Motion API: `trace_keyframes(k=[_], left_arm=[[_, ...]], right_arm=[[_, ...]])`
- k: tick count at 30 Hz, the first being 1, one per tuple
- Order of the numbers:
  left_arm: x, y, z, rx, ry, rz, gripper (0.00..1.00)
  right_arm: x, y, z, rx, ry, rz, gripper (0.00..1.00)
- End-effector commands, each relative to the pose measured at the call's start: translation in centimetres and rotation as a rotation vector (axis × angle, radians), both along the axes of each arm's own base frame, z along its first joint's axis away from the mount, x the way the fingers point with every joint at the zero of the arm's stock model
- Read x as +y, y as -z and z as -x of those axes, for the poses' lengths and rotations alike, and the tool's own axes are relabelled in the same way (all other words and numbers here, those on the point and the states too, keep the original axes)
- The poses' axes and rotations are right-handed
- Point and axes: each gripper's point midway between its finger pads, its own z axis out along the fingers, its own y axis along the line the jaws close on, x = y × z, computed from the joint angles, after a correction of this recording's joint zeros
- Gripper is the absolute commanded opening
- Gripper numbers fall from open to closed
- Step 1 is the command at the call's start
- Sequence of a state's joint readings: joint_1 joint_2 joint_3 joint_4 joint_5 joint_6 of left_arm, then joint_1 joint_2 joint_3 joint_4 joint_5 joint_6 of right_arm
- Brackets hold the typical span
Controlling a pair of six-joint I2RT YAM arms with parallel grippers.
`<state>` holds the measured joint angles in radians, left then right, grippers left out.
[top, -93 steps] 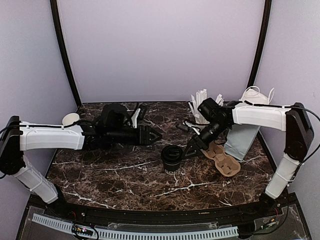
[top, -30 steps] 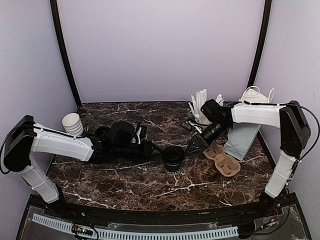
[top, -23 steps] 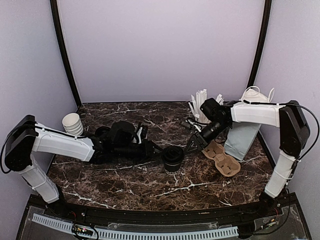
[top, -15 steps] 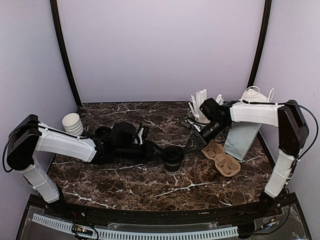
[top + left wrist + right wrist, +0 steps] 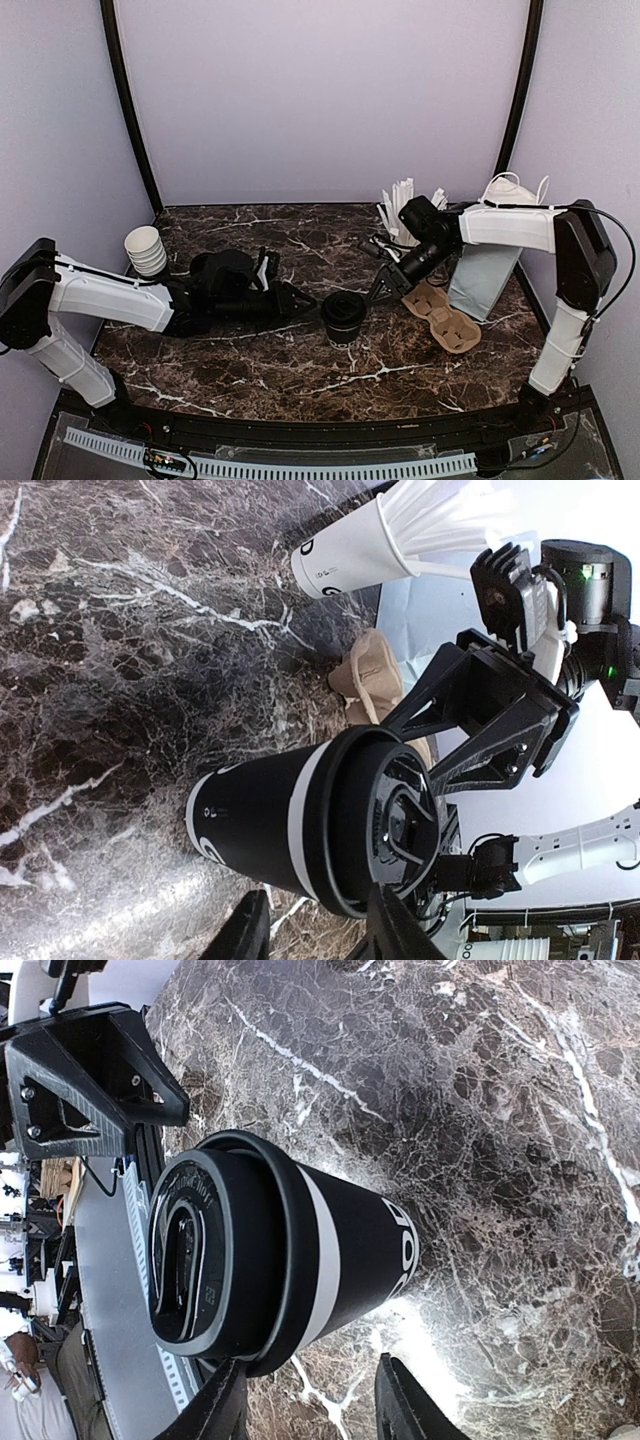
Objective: Pack the takeout coffee
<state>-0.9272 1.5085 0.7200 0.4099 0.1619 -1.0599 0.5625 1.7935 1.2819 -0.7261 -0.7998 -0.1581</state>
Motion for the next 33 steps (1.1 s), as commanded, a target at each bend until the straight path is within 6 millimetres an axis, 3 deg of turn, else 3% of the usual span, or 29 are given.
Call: trace_keyframes(k=[1, 14, 21, 27, 29, 33], left_arm=[[0.8, -0.4, -0.5, -0.011, -0.049, 0.007, 0.35], [-1.7, 1.4, -0.4, 0.044, 0.022, 0.028, 0.32], [-1.7, 2.3, -0.4, 0.068, 0.014, 0.032, 0.31], [0.5, 0.4, -1.1, 0.002, -0.078, 0.016, 0.31], [0.5, -0.9, -1.3, -0.045, -0.075, 0.026, 0.31], [-0.3, -1.2, -1.2, -0.052, -0.041, 0.029, 0.31]], right_arm=[[0.1, 0.8, -1.0, -0.017, 0.016, 0.023, 0.44], [0.0, 0.3, -1.0, -0.037, 0.013, 0.018, 0.48], [0.0, 0.3, -0.8, -0.035, 0.010, 0.017, 0.48], [0.0, 0.0, -0.8, -0.043, 0.008, 0.013, 0.49], [-0.1, -0.1, -0.9, -0.052, 0.008, 0.014, 0.49], [0.0, -0.2, -0.9, -0.053, 0.007, 0.009, 0.50]])
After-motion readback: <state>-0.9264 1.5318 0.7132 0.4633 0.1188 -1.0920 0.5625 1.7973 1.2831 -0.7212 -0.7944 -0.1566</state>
